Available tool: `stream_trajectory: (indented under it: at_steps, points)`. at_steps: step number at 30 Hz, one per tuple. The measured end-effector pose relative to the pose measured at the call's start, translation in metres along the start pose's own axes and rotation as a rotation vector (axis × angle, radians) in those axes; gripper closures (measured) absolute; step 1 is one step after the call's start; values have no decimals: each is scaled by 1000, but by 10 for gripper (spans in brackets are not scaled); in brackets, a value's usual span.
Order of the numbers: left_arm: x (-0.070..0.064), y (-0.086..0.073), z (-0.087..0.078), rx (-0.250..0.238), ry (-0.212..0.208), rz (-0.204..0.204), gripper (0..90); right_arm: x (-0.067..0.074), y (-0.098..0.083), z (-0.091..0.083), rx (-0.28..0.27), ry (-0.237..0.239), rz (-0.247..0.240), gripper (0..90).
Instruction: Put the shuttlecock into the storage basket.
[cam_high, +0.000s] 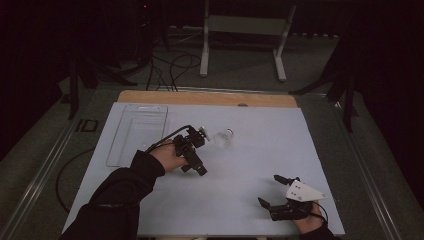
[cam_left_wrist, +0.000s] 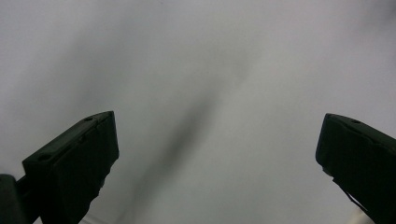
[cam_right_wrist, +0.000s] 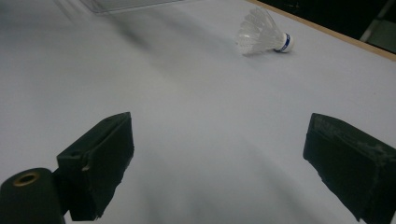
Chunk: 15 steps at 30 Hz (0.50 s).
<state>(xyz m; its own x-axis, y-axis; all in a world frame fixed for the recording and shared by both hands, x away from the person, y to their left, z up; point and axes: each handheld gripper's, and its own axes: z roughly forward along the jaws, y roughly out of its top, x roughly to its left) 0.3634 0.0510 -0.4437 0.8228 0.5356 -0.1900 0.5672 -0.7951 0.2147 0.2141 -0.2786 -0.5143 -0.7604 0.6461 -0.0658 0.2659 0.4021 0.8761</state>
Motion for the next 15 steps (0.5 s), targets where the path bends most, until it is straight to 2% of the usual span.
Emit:
stream_trajectory:
  at_steps: [3, 6, 8, 9, 10, 11, 12, 13, 15]
  points:
    - [4, 7, 2, 14, 1, -29, 2, 0, 0, -1, 1, 0, 3, 85]
    - [5, 10, 4, 19, -4, -33, 2, 0, 0, 0, 2, 2, 3, 85]
    - [4, 13, 6, 26, 17, -33, 2, 0, -1, 0, 2, 3, 3, 85]
    - [6, 16, 8, 36, 44, -49, 2, 0, 0, 0, 0, 2, 0, 85]
    - [6, 16, 8, 36, 44, -49, 2, 0, 0, 0, 0, 2, 0, 85]
    - [8, 19, 11, 25, 50, -81, 2, 0, 0, 0, 0, 3, 1, 85]
    - [8, 19, 11, 25, 50, -81, 2, 0, 0, 0, 0, 3, 1, 85]
    - [11, 21, 12, 18, 46, -100, 2, 0, -1, 0, 3, 3, -1, 85]
    - [13, 24, 13, 12, 38, -106, 2, 0, -1, 0, 4, 5, -2, 85]
